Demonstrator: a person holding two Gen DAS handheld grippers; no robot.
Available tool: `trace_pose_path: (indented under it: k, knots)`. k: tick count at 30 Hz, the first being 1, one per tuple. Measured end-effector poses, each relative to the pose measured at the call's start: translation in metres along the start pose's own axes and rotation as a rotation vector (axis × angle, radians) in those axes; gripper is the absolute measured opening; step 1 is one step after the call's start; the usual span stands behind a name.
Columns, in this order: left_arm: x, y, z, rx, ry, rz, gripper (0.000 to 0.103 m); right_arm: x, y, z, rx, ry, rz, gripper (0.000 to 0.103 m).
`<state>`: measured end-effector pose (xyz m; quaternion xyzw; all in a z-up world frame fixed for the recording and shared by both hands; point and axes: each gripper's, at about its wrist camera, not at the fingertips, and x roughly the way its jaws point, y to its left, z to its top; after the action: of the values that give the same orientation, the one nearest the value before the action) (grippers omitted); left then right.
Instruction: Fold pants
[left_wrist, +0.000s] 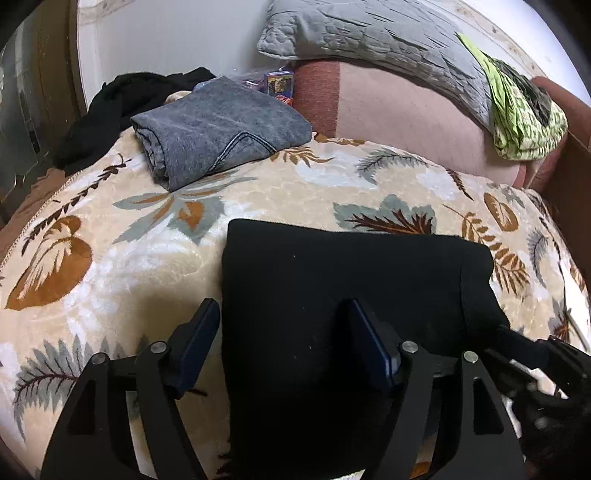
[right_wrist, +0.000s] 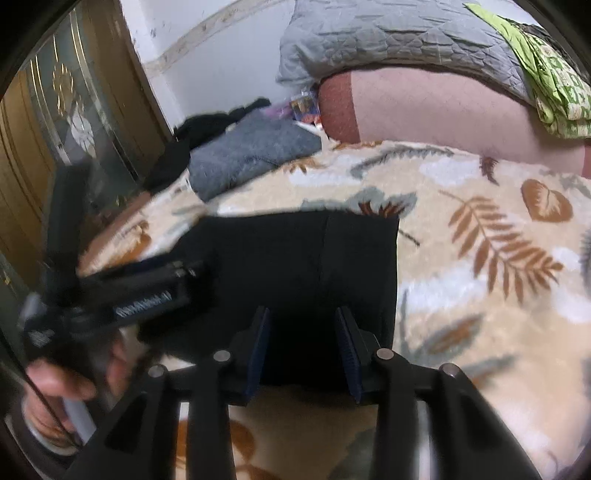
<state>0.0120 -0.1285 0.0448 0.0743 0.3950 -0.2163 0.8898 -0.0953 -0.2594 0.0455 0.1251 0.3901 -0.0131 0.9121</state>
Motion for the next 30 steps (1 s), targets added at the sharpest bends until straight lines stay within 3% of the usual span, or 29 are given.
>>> trace_pose_path:
  k: [5,7,13,16,24,30]
  knots:
    - [-0.012,-0.009,-0.009,0.061,-0.043,0.049,0.072,-0.015,0.007,0.004,-0.013,-0.029,0.003,0.039]
    - [-0.02,-0.009,-0.012,0.068,-0.067,0.054,0.073,-0.027,0.009,0.005,-0.009,-0.062,-0.015,0.049]
    - [-0.043,-0.004,-0.015,0.0,-0.072,0.017,0.073,-0.055,0.015,0.004,-0.007,-0.12,-0.073,0.062]
    - [-0.061,0.0,-0.019,-0.035,-0.099,0.034,0.074,-0.062,0.018,0.004,-0.017,-0.126,-0.094,0.068]
    - [-0.098,0.006,-0.034,-0.037,-0.165,0.087,0.077,-0.069,0.031,-0.002,-0.007,-0.13,-0.107,0.074]
    - [-0.102,0.013,-0.045,-0.071,-0.157,0.057,0.078,-0.071,0.036,-0.007,-0.001,-0.121,-0.12,0.074]
